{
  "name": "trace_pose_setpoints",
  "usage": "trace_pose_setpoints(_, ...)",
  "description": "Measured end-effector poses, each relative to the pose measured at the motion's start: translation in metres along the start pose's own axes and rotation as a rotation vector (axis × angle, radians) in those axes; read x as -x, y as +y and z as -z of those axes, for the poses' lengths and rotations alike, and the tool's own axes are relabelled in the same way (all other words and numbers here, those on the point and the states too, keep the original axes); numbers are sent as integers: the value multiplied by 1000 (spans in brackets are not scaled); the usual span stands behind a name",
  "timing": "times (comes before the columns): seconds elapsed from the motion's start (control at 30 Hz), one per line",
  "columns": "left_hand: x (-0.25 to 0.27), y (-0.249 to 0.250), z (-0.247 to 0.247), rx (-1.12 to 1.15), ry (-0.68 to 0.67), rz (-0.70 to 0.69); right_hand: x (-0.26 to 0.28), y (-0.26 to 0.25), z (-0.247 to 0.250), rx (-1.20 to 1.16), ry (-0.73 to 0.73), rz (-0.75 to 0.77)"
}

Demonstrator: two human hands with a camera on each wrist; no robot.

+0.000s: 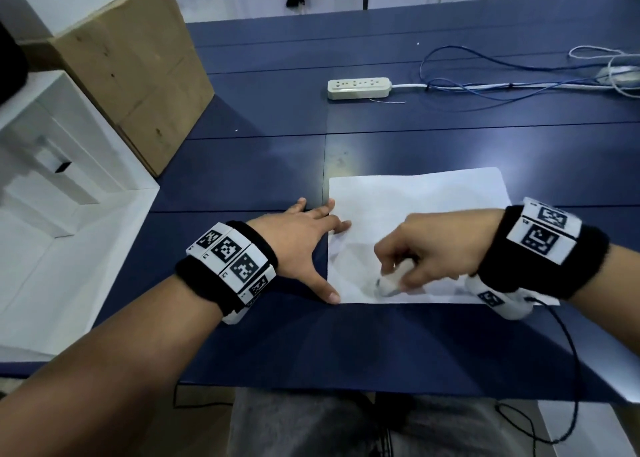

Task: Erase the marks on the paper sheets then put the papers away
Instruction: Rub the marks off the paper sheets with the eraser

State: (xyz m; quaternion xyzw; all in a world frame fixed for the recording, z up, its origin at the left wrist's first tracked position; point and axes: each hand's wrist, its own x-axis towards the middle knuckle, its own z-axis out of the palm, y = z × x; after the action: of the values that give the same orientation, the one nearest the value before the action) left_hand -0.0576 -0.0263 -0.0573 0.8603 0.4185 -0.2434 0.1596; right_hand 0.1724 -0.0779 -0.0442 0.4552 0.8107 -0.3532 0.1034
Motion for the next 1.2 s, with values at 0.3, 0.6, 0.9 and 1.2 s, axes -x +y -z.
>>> trace_pose_setpoints(0.3,0,2,1,-13,2,6,-8,13,11,172,253,-29)
trace_pose_setpoints(0.6,3,5,3,-21,11,1,-9,12,13,121,205,-61)
trace_pose_setpoints(0.9,4,6,4,-1,3,-7,3,2,-3,26,86,6)
trace_pose_setpoints(1.2,1,3,1,11,11,-4,1,3,-1,89,155,23)
